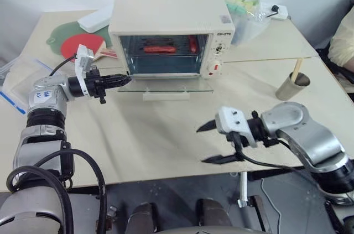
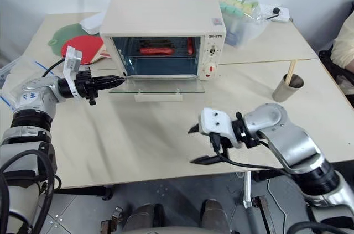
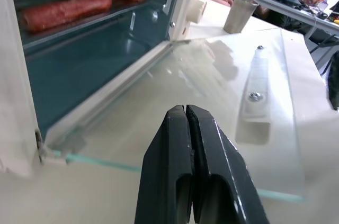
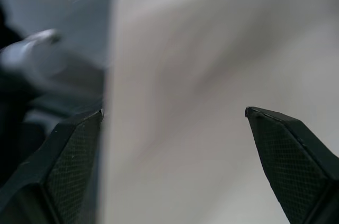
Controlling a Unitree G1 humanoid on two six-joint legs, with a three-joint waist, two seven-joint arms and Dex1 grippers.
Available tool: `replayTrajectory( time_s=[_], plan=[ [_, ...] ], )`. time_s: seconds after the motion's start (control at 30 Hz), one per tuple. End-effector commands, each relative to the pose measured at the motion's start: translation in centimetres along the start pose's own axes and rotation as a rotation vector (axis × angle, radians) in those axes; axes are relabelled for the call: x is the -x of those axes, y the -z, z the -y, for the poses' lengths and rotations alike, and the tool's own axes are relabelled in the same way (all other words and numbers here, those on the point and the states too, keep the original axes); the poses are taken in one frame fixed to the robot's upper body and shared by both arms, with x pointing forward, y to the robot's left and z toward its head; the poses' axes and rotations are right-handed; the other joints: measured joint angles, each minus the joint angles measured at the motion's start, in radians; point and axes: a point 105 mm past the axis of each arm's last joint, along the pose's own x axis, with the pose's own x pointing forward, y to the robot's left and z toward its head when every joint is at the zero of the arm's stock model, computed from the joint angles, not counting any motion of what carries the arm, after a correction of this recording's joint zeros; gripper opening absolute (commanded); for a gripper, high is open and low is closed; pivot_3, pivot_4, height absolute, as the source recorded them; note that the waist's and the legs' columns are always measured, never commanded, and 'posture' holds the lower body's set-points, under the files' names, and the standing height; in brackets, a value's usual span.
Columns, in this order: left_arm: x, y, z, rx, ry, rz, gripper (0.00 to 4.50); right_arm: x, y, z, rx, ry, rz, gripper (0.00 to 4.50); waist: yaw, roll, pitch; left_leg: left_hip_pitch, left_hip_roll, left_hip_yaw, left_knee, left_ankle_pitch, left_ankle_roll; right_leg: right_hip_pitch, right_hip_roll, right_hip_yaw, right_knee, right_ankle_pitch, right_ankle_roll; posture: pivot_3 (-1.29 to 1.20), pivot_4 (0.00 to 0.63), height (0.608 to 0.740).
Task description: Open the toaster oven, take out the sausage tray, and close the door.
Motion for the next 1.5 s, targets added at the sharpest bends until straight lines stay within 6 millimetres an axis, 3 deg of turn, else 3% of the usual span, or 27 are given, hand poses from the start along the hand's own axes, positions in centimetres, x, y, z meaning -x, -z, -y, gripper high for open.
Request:
replayTrajectory(
  time_s=[0.03,0.3,0.5,0.6,0.77,0.87,1.03,1.13,1.27,1.5],
  plan=[
    [-0.4,1.2,0.6,-0.007,0.044,-0.082,0.05,1.2,-2.7,0.4,0.049,0.038,0.079,4.5,0.009,0.0,0.0,0.0,0.0,0.0,0.001,0.0,0.0,0.0,0.0,0.0,0.0,0.0,0.0,0.0,0.15,0.74],
    [-0.7,3.1,0.8,0.026,0.053,-0.187,0.05,2.5,-6.8,5.2,0.166,0.279,0.171,4.5,0.017,-0.002,0.001,-0.001,0.0,0.001,0.002,0.0,0.0,0.0,0.0,0.001,0.0,0.0,0.0,0.0,0.15,0.74],
    [-0.7,4.1,1.1,0.045,0.059,-0.23,0.05,0.6,-8.0,10.6,0.327,0.524,0.125,4.5,0.012,-0.002,0.001,-0.002,0.0,0.001,0.002,0.0,0.0,-0.002,0.0,0.001,0.001,0.0,0.0,0.0,0.15,0.74],
    [-0.5,4.1,1.4,0.031,0.062,-0.204,0.05,-0.3,-7.6,13.5,0.413,0.669,0.006,4.5,0.004,-0.002,0.001,-0.001,0.0,0.002,0.001,0.0,0.0,-0.003,0.0,0.001,0.004,0.0,0.0,0.0,0.15,0.74],
    [0.2,3.4,2.1,0.005,0.023,-0.076,0.05,-1.1,-7.5,17.2,0.448,0.835,-0.074,4.5,-0.016,-0.002,0.001,-0.002,0.001,0.001,0.0,0.0,0.0,-0.005,-0.001,0.001,0.006,0.0,0.0,0.0,0.15,0.74],
    [0.8,2.2,2.9,-0.097,-0.035,0.106,0.05,-1.5,-7.5,19.1,0.475,0.919,-0.131,4.5,-0.027,-0.002,0.001,-0.001,0.001,-0.001,0.0,0.0,0.0,-0.005,-0.001,0.001,0.008,0.0,0.0,0.0,0.15,0.74],
    [1.9,1.2,3.9,-0.164,-0.182,0.314,0.05,-2.2,-7.5,20.8,0.475,0.984,-0.166,4.5,-0.041,-0.002,0.001,-0.002,0.0,-0.005,0.0,0.0,0.0,-0.003,-0.001,0.0,0.011,0.0,0.0,0.0,0.15,0.74],
    [2.6,1.6,4.7,-0.118,-0.28,0.4,0.05,-3.0,-7.2,21.6,0.489,1.005,-0.201,4.5,-0.046,-0.002,0.001,-0.001,0.0,-0.007,0.0,0.0,0.0,-0.003,-0.001,0.0,0.011,0.0,0.0,0.0,0.15,0.74],
    [3.3,2.2,5.8,-0.055,-0.371,0.467,0.91,-3.8,-7.1,22.4,0.525,1.025,-0.239,4.5,-0.05,-0.002,0.001,-0.001,0.001,-0.008,-0.001,0.0,-0.001,-0.003,-0.001,0.0,0.012,0.0,0.0,0.0,0.15,0.74],
    [4.3,2.1,7.8,-0.058,-0.457,0.583,2.96,-4.5,-7.4,23.5,0.606,1.077,-0.31,4.5,-0.049,-0.002,0.001,-0.001,0.0,-0.008,-0.001,0.0,-0.001,-0.002,-0.001,0.001,0.011,0.0,0.0,0.0,0.15,0.74]
  ],
)
